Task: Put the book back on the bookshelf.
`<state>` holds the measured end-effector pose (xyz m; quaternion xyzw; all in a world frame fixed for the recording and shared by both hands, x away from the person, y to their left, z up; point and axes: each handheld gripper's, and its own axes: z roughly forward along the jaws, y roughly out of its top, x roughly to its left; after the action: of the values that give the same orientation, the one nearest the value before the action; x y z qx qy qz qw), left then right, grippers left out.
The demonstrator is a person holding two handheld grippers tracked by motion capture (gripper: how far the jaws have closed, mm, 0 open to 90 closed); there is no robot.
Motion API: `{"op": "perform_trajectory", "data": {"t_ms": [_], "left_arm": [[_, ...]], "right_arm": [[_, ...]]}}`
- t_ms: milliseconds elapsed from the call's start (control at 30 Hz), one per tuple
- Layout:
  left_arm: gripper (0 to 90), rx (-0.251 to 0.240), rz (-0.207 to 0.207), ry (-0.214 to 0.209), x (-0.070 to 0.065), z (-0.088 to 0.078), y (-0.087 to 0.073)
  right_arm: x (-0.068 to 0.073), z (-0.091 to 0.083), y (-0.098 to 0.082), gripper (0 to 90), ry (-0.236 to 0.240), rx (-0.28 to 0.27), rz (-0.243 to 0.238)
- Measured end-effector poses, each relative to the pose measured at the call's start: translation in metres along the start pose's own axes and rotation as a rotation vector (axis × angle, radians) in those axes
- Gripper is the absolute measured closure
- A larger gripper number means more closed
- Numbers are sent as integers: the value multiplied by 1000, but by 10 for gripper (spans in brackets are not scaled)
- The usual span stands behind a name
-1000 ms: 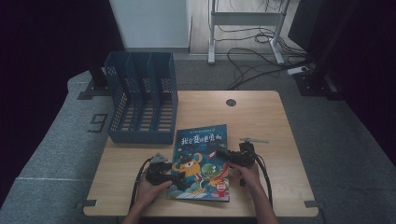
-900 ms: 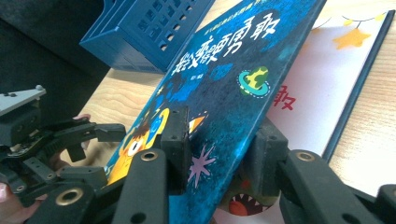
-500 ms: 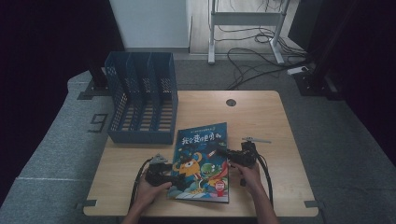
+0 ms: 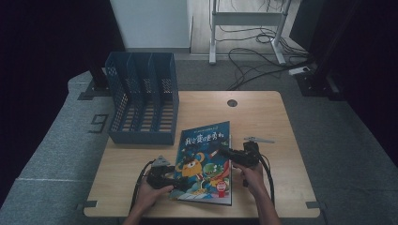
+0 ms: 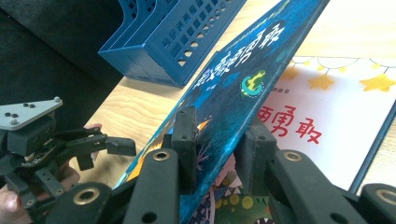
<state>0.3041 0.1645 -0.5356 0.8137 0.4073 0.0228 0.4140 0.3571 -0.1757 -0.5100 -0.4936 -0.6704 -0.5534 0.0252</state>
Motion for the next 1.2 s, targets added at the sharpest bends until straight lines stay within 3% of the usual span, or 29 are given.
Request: {"op": "perform_trajectory", "data": {"t_ms": [167, 533, 1200], "left_arm": [[176, 18, 19, -21, -6, 0, -1], [167, 12, 41, -9, -11, 0, -2], [143, 54, 135, 36, -32, 9, -4]], "right_arm": [[1, -2, 1, 706, -9, -2, -3], [6, -9, 5, 708, -37, -4, -15], [-12, -28, 9, 724, -79, -52, 34]]}}
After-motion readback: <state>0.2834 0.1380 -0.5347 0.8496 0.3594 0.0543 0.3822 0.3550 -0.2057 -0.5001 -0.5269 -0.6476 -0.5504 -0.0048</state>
